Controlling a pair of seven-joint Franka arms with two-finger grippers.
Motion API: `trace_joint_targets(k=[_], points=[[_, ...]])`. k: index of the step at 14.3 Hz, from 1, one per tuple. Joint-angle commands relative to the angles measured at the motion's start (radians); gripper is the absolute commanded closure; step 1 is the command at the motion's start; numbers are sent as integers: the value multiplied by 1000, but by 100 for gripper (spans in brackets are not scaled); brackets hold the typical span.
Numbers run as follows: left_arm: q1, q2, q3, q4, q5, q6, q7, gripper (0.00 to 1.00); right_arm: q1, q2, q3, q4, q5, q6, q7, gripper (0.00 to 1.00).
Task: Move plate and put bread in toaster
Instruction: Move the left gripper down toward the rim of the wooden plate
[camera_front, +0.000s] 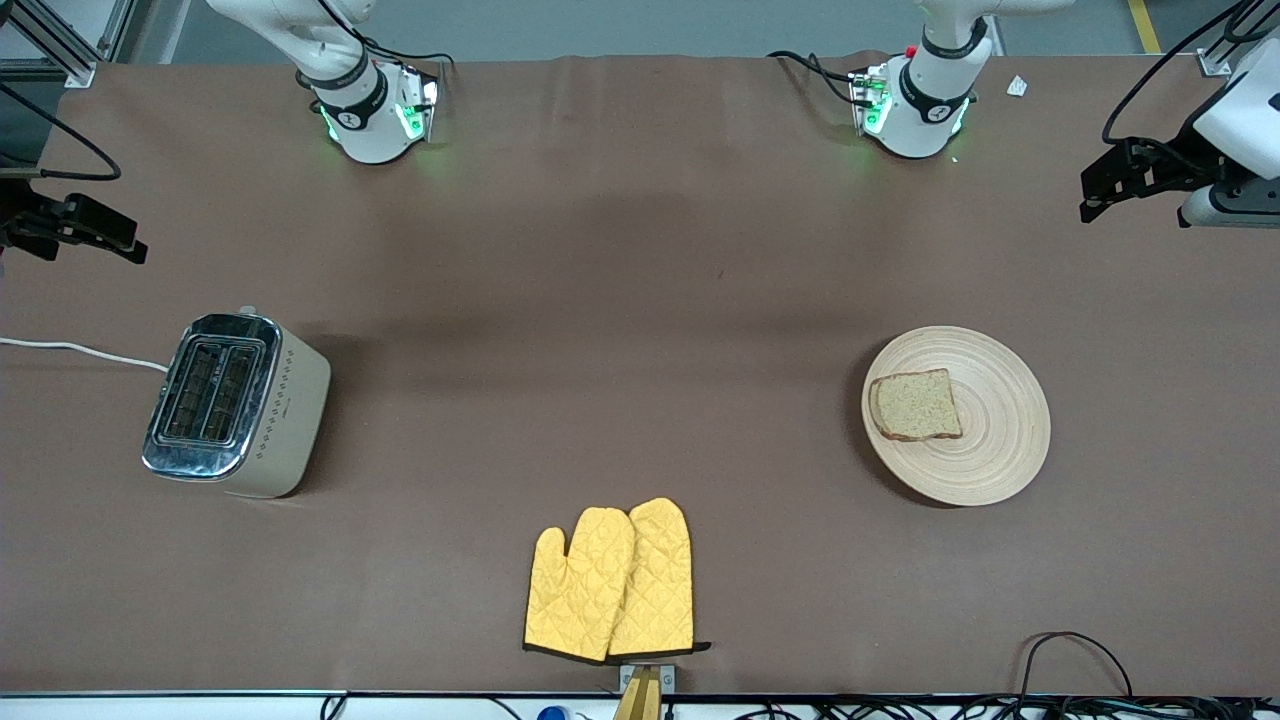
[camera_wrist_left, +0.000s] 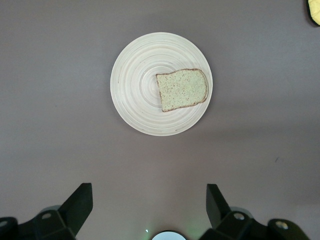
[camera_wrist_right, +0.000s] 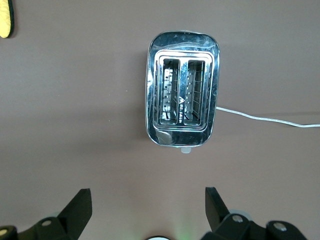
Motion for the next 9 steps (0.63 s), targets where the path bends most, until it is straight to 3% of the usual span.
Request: trace_joint_targets(k=[1, 4, 6, 9], points=[[1, 11, 1, 25, -6, -16, -6, 0, -4, 3, 3, 12, 0, -13, -4, 0], [10, 35, 14, 39, -12, -16, 16, 0, -4, 3, 3, 10, 0, -13, -4, 0], [41, 93, 29, 104, -32, -17, 23, 0, -4, 3, 3, 10, 2, -13, -4, 0], [168, 169, 32, 106, -171, -17, 70, 0, -4, 3, 3, 10, 0, -13, -4, 0]])
